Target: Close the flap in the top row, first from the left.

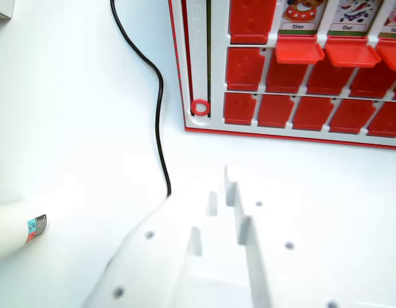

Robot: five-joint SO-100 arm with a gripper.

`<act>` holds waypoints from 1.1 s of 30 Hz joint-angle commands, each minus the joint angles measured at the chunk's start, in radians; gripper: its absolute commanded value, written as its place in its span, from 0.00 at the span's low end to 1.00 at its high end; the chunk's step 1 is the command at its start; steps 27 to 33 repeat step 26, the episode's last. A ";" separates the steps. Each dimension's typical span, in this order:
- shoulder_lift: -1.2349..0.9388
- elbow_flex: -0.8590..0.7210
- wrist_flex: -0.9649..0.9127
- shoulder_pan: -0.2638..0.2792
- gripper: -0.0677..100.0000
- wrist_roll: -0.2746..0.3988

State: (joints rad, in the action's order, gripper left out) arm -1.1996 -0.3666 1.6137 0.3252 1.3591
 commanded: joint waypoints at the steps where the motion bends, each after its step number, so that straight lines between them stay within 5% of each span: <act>1: -0.190 0.083 0.074 -0.089 0.00 0.101; 9: -0.385 -0.008 0.112 -0.268 0.00 0.239; 15: -0.525 -0.129 0.115 -0.334 0.00 0.273; 33: -0.661 -0.262 0.103 -0.301 0.00 0.232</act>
